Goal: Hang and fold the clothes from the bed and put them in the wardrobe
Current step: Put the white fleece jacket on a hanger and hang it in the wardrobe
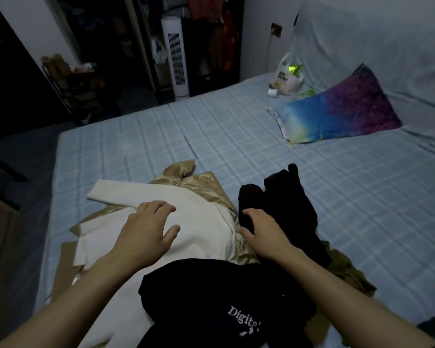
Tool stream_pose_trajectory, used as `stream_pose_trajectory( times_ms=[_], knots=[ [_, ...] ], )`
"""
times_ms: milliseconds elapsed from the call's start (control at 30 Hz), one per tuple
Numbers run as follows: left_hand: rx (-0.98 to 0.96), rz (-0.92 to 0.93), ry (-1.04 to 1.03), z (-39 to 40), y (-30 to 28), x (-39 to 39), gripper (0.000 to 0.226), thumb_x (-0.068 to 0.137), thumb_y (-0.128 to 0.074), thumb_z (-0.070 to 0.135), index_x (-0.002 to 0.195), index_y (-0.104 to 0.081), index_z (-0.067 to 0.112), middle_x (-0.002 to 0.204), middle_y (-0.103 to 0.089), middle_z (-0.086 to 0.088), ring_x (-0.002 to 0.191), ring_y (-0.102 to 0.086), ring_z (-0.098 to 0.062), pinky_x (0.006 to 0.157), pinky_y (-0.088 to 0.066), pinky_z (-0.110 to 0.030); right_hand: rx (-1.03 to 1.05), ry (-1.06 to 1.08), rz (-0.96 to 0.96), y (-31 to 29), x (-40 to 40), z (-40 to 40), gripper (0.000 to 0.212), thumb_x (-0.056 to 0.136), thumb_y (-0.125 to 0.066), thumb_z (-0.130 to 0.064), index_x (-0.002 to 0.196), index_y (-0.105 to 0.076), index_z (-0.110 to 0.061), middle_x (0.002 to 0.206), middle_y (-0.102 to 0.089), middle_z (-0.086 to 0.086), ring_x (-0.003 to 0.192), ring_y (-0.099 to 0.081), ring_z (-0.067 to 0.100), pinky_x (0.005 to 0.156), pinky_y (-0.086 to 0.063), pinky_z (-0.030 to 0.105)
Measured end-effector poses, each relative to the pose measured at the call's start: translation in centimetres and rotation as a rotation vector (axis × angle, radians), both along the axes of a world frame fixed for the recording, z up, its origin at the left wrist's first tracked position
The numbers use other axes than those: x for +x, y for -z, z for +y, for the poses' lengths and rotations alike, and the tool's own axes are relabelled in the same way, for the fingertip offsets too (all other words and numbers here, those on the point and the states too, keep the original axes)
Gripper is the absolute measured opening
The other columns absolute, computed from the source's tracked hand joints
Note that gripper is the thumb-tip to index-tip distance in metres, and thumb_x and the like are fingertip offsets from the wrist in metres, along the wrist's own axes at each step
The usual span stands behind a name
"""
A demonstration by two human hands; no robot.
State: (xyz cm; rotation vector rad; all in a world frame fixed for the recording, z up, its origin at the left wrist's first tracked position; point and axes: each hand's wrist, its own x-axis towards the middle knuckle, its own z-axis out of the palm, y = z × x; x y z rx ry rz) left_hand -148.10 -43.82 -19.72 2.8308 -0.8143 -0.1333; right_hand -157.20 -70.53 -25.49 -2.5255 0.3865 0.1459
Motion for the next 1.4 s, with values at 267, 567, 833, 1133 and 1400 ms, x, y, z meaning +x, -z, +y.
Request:
stream_pose_trajectory(
  times_ms=[267,567,833,1133,1400],
  knots=[
    [-0.069,0.036,0.081,-3.8,6.0,6.1,0.037,0.095,-0.053,0.040,0.126,-0.058,0.021,0.131,-0.056,0.003,0.121,-0.047,-0.022,0.093,-0.046,-0.041,0.063,0.074,0.069,6.3,5.0,-0.9,0.050,0.092,-0.054,-0.039,0.134,-0.047,-0.014,0.128,-0.053,0.011,0.115,-0.053,0.031,0.095,-0.046,0.045],
    [-0.011,0.168,0.129,-5.9,16.5,13.3,0.037,0.096,-0.054,0.037,0.130,-0.056,0.023,0.134,-0.054,0.005,0.123,-0.045,-0.021,0.094,-0.043,-0.038,0.107,0.188,0.256,15.1,9.3,-0.5,0.052,0.089,-0.059,-0.037,0.135,-0.045,-0.015,0.125,-0.052,0.010,0.115,-0.053,0.029,0.092,-0.045,0.036],
    [0.050,0.219,0.220,-9.2,26.6,20.2,0.038,0.098,-0.050,0.033,0.134,-0.052,0.022,0.135,-0.055,0.002,0.124,-0.046,-0.022,0.098,-0.042,-0.039,0.095,0.323,0.330,23.5,14.5,0.2,0.074,0.080,-0.069,-0.046,0.137,-0.035,-0.014,0.130,-0.042,0.010,0.117,-0.048,0.031,0.095,-0.046,0.039],
    [0.091,0.189,0.396,-15.1,34.9,26.6,0.044,0.095,-0.046,0.013,0.138,-0.049,0.019,0.136,-0.053,-0.004,0.124,-0.046,-0.028,0.095,-0.041,-0.040,0.069,0.411,0.479,28.4,15.4,0.7,0.059,0.085,-0.068,-0.041,0.127,-0.041,-0.009,0.129,-0.053,0.009,0.119,-0.052,0.025,0.081,-0.037,0.027],
    [0.198,0.060,0.537,-15.4,38.5,27.1,0.033,0.088,-0.058,0.018,0.121,-0.061,0.016,0.119,-0.059,-0.007,0.115,-0.052,-0.031,0.101,-0.035,-0.044,0.060,0.375,0.347,30.0,15.2,0.9,0.043,0.089,-0.058,-0.030,0.125,-0.046,-0.012,0.125,-0.058,0.008,0.117,-0.054,0.025,0.090,-0.040,0.030]
  ],
)
